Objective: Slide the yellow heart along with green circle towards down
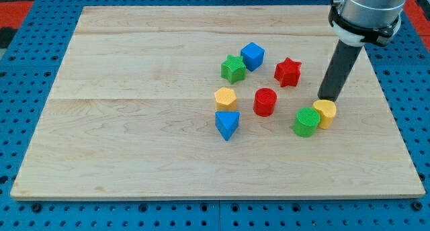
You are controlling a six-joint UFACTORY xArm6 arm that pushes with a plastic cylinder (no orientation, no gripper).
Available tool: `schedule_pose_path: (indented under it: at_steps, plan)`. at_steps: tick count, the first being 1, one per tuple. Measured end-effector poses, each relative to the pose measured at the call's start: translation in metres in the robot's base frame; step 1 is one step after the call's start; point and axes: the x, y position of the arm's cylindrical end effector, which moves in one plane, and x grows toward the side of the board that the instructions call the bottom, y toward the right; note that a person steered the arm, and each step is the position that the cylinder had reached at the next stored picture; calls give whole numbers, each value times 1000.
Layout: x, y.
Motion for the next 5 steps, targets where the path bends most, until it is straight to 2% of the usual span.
schedule_pose_path:
  at_steps: [1,2,4,5]
  plan:
    - [2,14]
    - [24,28]
    - [33,-41]
    - [32,-44]
